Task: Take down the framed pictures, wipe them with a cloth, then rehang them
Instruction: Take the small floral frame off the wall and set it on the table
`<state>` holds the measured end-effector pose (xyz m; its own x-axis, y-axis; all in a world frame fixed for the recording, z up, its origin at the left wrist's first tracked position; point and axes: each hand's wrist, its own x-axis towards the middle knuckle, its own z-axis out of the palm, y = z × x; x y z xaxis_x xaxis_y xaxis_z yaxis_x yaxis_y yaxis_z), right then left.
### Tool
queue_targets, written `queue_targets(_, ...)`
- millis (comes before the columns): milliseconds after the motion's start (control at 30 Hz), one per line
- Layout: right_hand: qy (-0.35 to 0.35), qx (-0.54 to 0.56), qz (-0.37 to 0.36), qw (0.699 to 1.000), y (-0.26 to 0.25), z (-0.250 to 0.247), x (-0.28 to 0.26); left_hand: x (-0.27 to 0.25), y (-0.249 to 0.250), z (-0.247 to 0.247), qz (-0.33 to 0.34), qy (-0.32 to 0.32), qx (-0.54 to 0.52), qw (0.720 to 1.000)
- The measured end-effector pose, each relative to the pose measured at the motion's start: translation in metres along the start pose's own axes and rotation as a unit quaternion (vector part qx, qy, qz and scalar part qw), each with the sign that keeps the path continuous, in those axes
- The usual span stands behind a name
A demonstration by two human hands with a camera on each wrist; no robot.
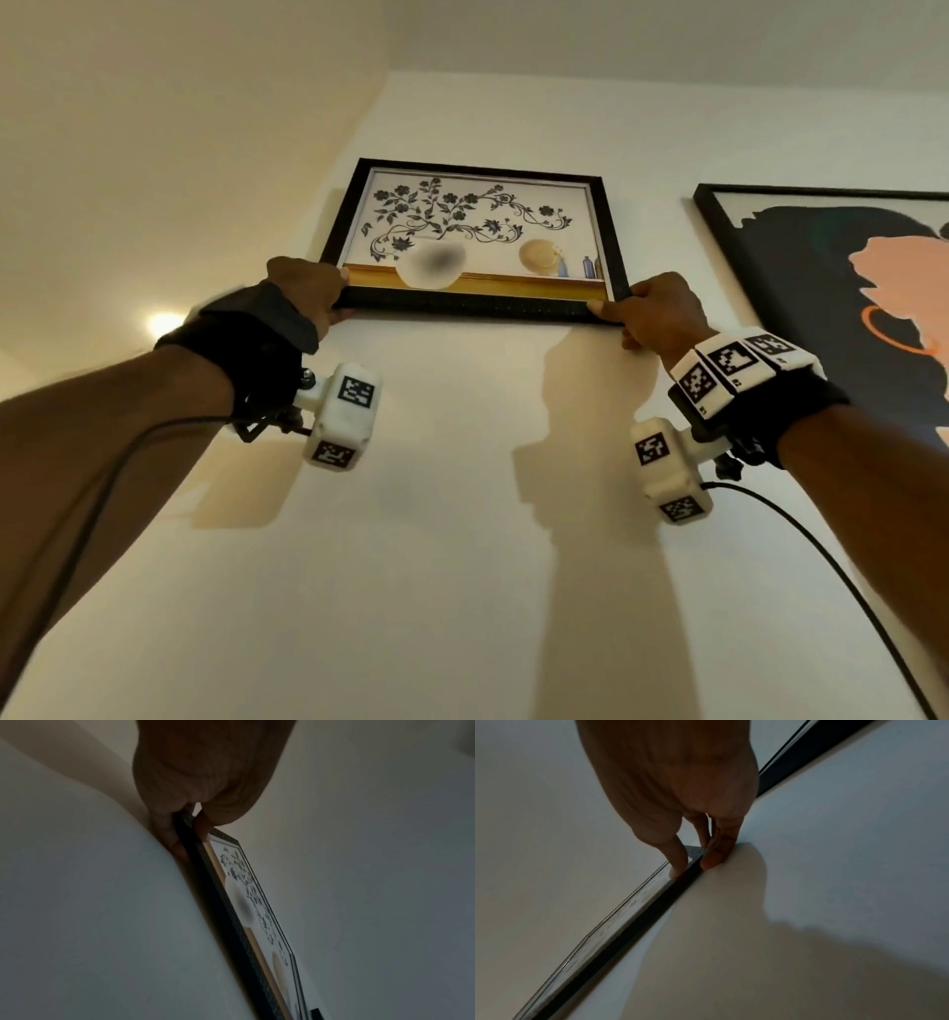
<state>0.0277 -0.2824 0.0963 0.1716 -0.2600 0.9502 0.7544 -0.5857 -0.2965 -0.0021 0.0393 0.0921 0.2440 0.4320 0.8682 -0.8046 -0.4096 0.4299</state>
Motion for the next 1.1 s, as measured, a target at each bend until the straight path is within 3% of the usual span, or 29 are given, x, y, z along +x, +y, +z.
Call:
queue_targets(133, 0.017, 0.028, 0.016, 0.999, -0.005, 0.003, 0.001, -0.009, 0.008, -0.008, 0.050, 0.028, 0.106, 0.993)
queue_targets(233, 0.023, 0.040, 0.019, 0.999, -0.006, 0.006, -0.002, -0.007, 0.005, -0.006, 0.080, 0.046, 0.110, 0.990)
queue_targets(400, 0.045, 0.077, 0.035, 0.995, -0.022, 0.001, -0.001, 0.000, 0.025, -0.006, 0.014, -0.027, -0.099, 0.995)
queue_targets(567, 0.113, 0.125, 0.070, 0.983, -0.033, -0.007, -0.009, -0.013, 0.034, -0.006, 0.000, -0.030, -0.208, 0.978)
queue_targets(667, 0.194, 0.122, 0.105, 0.968, -0.037, -0.027, -0.029, -0.029, 0.036, 0.000, -0.029, 0.015, -0.282, 0.959)
queue_targets(733, 0.227, 0.069, 0.123, 0.964, -0.036, -0.044, -0.048, -0.036, 0.028, 0.013, -0.023, 0.036, -0.255, 0.966)
queue_targets(900, 0.210, -0.039, 0.124, 0.969, -0.021, -0.091, -0.111, -0.090, 0.009, 0.048, -0.043, 0.103, -0.061, 0.992)
queue_targets(1000, 0.240, -0.096, 0.141, 0.956, -0.001, -0.122, -0.135, -0.142, 0.008, 0.067, -0.064, 0.117, -0.083, 0.988)
queue_targets(1100, 0.260, -0.144, 0.151, 0.943, 0.021, -0.170, -0.160, -0.199, 0.014, 0.091, -0.092, 0.087, -0.119, 0.985)
